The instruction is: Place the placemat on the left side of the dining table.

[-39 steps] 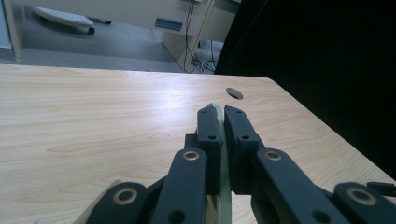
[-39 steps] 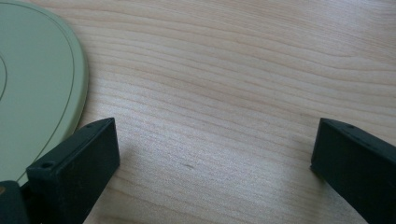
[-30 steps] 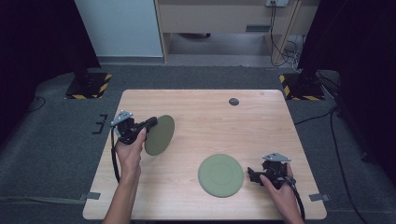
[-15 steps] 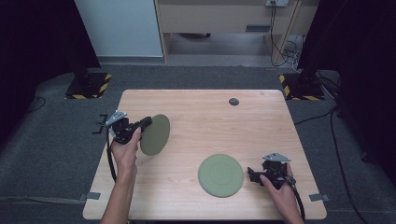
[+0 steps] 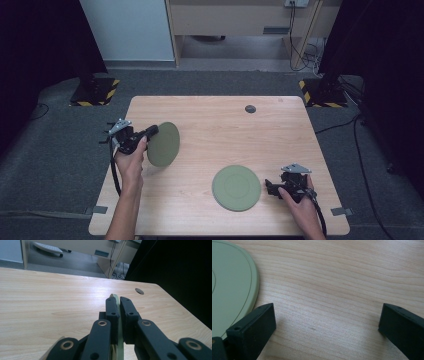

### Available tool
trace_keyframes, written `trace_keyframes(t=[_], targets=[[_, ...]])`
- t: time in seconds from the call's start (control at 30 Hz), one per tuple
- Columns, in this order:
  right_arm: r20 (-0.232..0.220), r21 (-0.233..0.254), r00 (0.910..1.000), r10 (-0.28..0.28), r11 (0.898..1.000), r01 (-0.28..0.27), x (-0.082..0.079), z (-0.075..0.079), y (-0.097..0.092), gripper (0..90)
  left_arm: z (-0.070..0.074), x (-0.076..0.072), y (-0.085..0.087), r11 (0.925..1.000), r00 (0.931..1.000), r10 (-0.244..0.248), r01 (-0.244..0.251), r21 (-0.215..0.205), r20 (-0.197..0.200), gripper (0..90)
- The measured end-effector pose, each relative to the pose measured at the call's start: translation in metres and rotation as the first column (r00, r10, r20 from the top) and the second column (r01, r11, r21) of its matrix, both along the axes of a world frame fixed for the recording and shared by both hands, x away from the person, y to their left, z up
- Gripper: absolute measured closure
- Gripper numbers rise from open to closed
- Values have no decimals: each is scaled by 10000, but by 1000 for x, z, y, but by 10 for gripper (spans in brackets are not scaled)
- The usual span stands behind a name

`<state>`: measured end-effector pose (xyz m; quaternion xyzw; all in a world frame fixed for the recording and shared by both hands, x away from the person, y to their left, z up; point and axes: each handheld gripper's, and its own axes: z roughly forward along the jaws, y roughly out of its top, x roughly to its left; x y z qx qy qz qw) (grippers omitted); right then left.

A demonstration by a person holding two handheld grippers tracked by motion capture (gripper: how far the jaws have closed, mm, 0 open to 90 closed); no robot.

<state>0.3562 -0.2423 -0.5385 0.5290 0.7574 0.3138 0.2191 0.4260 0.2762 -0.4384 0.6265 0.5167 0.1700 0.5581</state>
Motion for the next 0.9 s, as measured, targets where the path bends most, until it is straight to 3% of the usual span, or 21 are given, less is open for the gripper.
trace_keyframes(t=[0.27,0.9], targets=[[-3,0,10000,0,10000,0,0,0,0,14,0,0,2,9995,10000,90,-90,296,6,854],[-13,8,10000,3,10000,-3,0,0,0,9,-1,1,8,9986,9998,179,-176,501,-45,854]])
